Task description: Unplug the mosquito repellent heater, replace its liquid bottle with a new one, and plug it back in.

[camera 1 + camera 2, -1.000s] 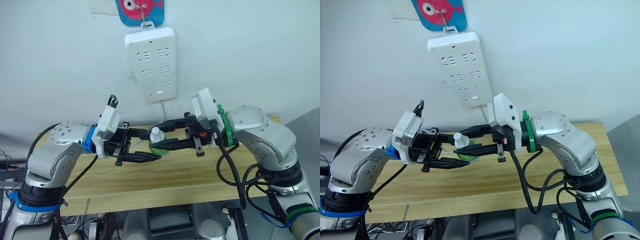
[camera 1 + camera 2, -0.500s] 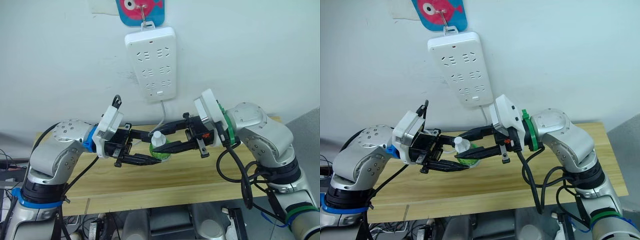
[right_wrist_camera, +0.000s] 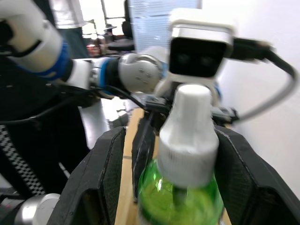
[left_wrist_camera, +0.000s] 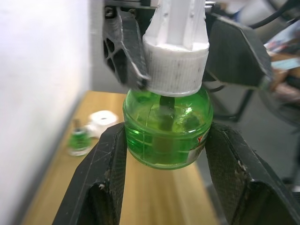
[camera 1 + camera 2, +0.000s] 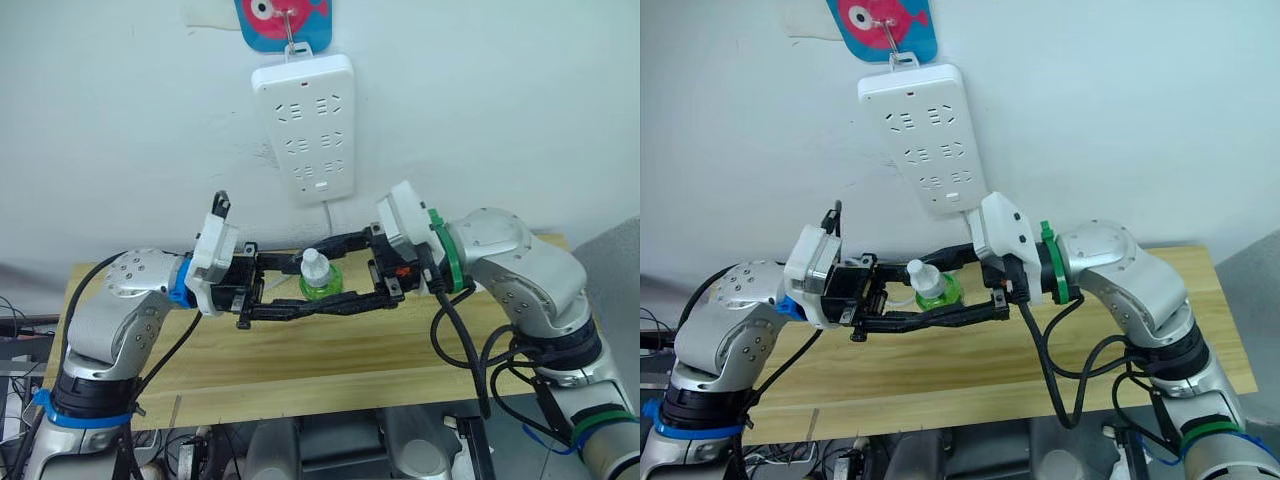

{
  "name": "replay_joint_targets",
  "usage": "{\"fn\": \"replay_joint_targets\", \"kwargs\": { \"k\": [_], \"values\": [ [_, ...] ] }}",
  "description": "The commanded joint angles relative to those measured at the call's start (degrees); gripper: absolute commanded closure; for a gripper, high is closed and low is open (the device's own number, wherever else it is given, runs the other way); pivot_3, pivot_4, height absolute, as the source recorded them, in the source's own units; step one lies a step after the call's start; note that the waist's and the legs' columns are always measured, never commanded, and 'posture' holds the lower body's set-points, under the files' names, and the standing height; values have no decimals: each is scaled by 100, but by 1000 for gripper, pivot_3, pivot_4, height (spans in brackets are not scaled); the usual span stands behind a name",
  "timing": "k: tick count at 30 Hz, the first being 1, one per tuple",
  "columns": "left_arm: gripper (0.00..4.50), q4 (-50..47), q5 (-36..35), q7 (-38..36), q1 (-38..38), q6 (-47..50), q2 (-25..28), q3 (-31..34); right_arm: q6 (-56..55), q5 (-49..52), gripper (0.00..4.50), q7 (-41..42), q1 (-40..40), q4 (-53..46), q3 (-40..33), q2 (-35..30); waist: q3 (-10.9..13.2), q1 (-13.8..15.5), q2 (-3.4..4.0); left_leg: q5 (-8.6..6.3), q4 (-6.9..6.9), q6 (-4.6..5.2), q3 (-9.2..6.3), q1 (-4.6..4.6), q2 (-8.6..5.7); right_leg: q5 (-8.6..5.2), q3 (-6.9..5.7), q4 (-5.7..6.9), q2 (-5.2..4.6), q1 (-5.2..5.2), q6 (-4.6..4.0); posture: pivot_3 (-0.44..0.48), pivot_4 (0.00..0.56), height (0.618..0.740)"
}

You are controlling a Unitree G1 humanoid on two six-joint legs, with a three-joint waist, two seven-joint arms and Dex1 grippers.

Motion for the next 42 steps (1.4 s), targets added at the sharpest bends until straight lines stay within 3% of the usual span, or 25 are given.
{"fn": "replay_joint_targets", "kwargs": {
  "k": [1,15,24,42],
  "values": [
    [2350,-240,65,274,132,-245,-41,197,120,106,1751,-306,72,-444,-171,-22,0,-1,0,0,0,0,0,0,0,0,0,0,0,0,0,-164,328,740],
    [2350,-434,83,715,308,-380,-106,26,221,-195,1751,-1303,-1,-519,-77,260,0,-26,0,0,0,0,1,0,0,0,1,2,0,0,0,-186,338,740],
    [2350,-549,-18,717,363,-282,-42,62,178,-415,1751,-1429,-28,-439,46,423,0,-26,0,0,0,0,1,0,0,0,1,2,0,-1,0,-175,342,740],
    [2350,-276,-67,483,376,-279,177,184,266,-190,1751,-1362,298,-716,-375,28,0,-28,0,-1,-1,1,1,0,0,0,2,2,0,-1,0,-189,343,740]
  ]
}}
